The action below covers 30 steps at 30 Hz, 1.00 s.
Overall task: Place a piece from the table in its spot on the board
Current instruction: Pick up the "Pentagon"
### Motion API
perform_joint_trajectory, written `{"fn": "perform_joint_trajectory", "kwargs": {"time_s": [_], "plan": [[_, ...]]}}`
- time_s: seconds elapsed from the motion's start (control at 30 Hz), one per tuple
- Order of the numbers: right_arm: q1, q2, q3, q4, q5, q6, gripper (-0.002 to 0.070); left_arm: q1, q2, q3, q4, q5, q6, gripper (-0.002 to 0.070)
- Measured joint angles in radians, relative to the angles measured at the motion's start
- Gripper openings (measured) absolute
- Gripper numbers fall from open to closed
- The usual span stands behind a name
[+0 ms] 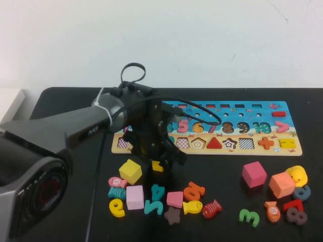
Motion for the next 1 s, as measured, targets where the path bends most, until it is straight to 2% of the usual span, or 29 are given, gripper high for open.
{"fn": "perform_joint_trajectory", "kwargs": {"time_s": [0.7,0.8,0.9,1.0], "plan": [[0.0,0.0,0.0,0.0,0.0,0.0,0.0018,-0.018,0.0,0.0,0.057,-0.021,-0.074,0.0415],[0.0,0.0,0.0,0.0,0.0,0.0,0.0018,-0.018,0.0,0.0,0.062,-0.021,-0.074,0.0379],[0.0,0.0,0.0,0.0,0.0,0.0,0.0019,-0.018,0.0,-0.002,0.062,-0.021,-0.074,0.0298],[0.0,0.0,0.0,0.0,0.0,0.0,0.0018,-0.018,0.0,-0.007,0.062,-0.021,-0.074,0.0252]]}}
